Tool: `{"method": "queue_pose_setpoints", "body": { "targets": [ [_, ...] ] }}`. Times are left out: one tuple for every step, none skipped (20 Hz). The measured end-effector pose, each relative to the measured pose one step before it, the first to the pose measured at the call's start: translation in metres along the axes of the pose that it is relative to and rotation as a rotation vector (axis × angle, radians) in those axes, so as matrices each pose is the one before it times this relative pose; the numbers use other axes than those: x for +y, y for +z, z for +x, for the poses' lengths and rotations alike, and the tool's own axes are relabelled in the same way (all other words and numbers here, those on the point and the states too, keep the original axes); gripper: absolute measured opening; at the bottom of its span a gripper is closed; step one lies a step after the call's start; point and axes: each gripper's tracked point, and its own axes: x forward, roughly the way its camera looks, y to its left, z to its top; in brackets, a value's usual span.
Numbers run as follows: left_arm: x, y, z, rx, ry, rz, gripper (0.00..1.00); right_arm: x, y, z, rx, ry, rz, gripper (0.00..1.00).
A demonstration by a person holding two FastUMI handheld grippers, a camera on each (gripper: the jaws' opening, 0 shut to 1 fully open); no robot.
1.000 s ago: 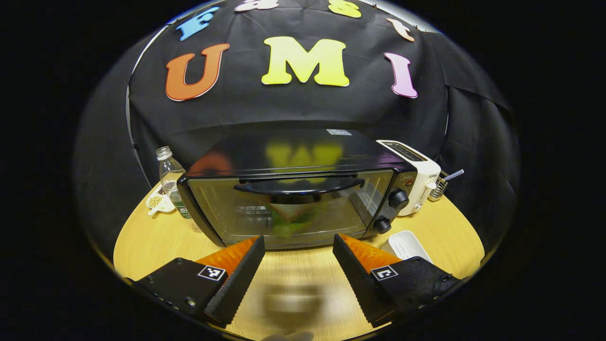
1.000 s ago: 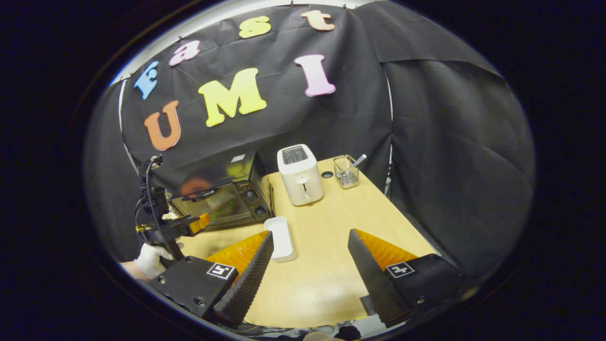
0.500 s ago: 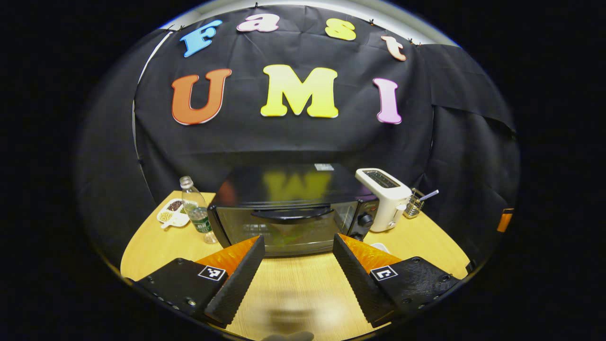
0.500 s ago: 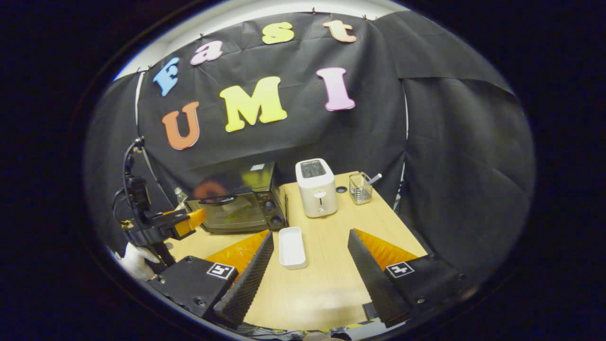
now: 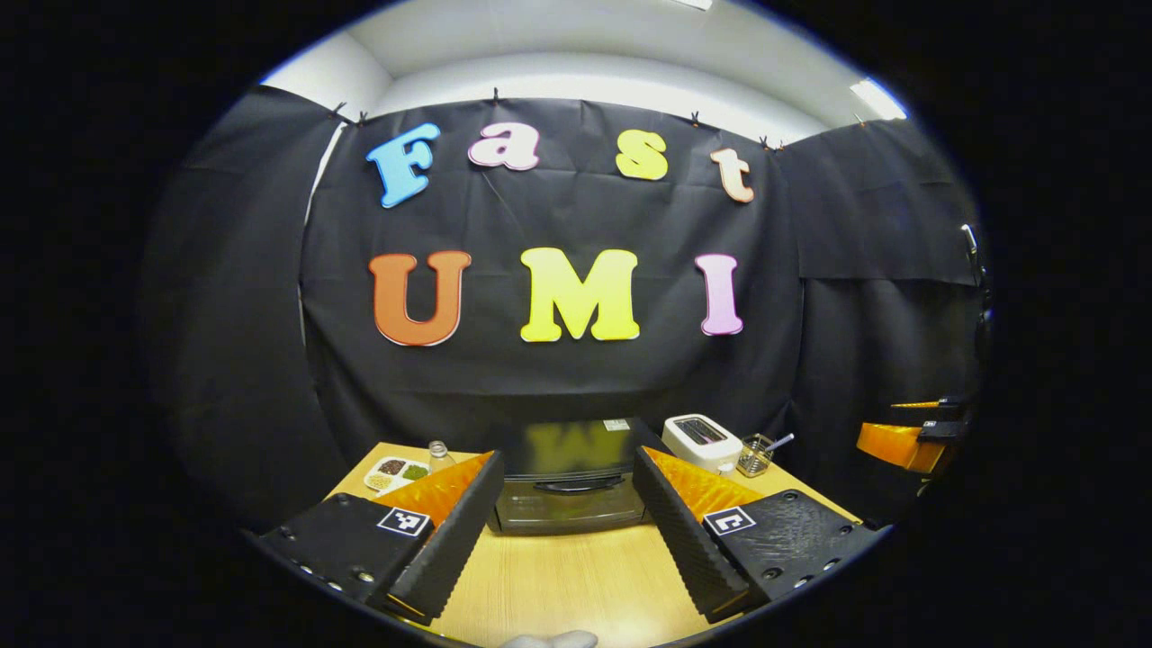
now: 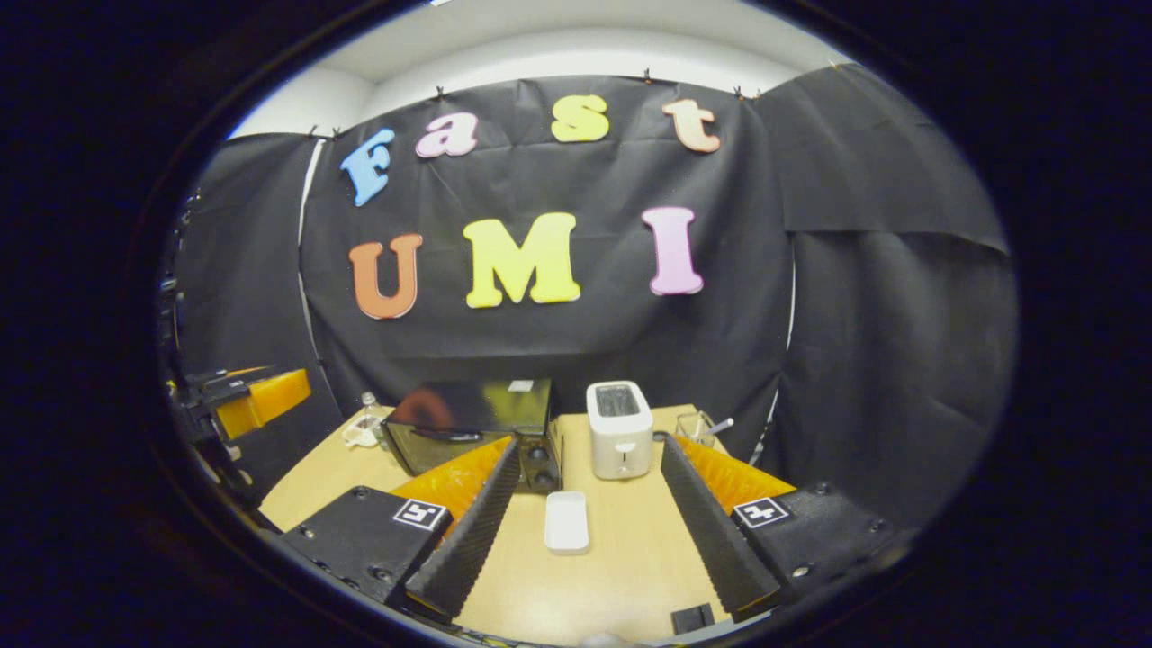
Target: Open the electric oven with the left hand, put the food in, and close the electric oven.
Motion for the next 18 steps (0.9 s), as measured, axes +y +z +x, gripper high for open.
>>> {"method": "queue_pose_setpoints", "body": {
  "targets": [
    [0.00444, 0.00838, -0.01006, -0.01492, 0.02191, -0.00321, 0.95, -0.00048, 0.01114, -0.00391, -0.03127, -0.00386, -0.01498, 0.9],
    [0.00331, 0.0072, -0.00873, -0.01415, 0.01752, -0.00578, 0.94, -0.00103, 0.0089, -0.00238, -0.02983, -0.00255, -0.01234, 0.9],
    [0.00033, 0.00611, -0.00798, -0.00903, 0.00421, -0.0021, 0.94, 0.00045, 0.00888, -0.00347, -0.02147, 0.00201, -0.00911, 1.0],
    [0.00256, 0.00647, -0.00565, -0.01626, 0.01374, 0.01353, 0.94, 0.00154, 0.00732, -0.00286, -0.01603, 0.00107, -0.00648, 0.9],
    [0.00292, 0.00564, -0.00502, -0.01105, 0.01415, 0.01775, 0.94, 0.00033, 0.00476, -0.00303, -0.0053, -0.00207, -0.00561, 0.9],
    [0.00121, 0.00417, -0.00333, -0.00281, 0.01205, 0.01045, 0.94, 0.00068, 0.00344, -0.00401, -0.00211, 0.00058, -0.00549, 0.9],
    [-0.00106, 0.0045, -0.00388, -0.01365, 0.00103, 0.00654, 0.94, 0.00065, 0.00324, -0.00379, -0.00385, -0.00196, -0.0021, 0.9],
    [-0.00159, 0.0036, -0.00368, -0.00907, -0.00229, 0.0027, 0.94, 0.00167, 0.00496, -0.00301, -0.00976, 0.0035, 0.00924, 0.9],
    [-0.00004, 0.00309, -0.00327, -0.00553, -0.00097, 0.0037, 0.94, 0.00274, 0.00298, -0.00376, -0.00387, 0.00526, 0.01004, 1.0],
    [-0.00138, -0.00056, -0.00254, -0.00221, -0.00544, -0.00438, 0.94, 0.00189, 0.00221, -0.00374, 0.00013, 0.00523, 0.00638, 1.0],
    [-0.00044, 0.00015, -0.00266, 0.00059, -0.00143, -0.00204, 0.94, -0.00151, 0.00014, -0.00088, 0.00167, -0.00228, 0.00206, 1.0],
    [0.001, -0.00005, -0.00162, 0.00175, 0.00262, 0.00315, 0.94, 0.0004, 0.00206, -0.00189, -0.00315, 0.00344, -0.00165, 1.0],
    [0.00092, -0.00032, -0.00229, 0.00338, 0.00804, 0.00448, 0.94, 0.00214, 0.00337, -0.00243, -0.00799, 0.00393, 0.00057, 0.9],
    [0.00104, 0.00128, -0.00228, 0.00095, 0.00804, -0.00029, 0.95, 0.00063, 0.00326, -0.0021, -0.00448, -0.00056, -0.0022, 1.0],
    [-0.00189, 0.00059, -0.00159, 0.00127, -0.00278, -0.0045, 0.95, -0.00013, 0.00022, -0.00219, -0.00351, -0.00015, -0.00367, 1.0],
    [-0.00037, 0.0002, -0.00248, 0.00144, 0.00195, -0.0062, 0.95, 0.00073, 0.00037, -0.00108, 0.00059, 0.00193, -0.00245, 1.0],
    [0.00181, 0.00027, -0.00094, 0.00116, 0.00463, -0.00184, 0.95, 0.0022, -0.00015, -0.00277, 0.00136, 0.00456, 0.0006, 1.0],
    [0.00124, 0.00069, -0.00082, -0.00153, 0.00001, 0.00087, 0.95, 0.00213, 0.00061, -0.00144, 0.00306, 0.00474, 0.00342, 1.0]
  ]
}}
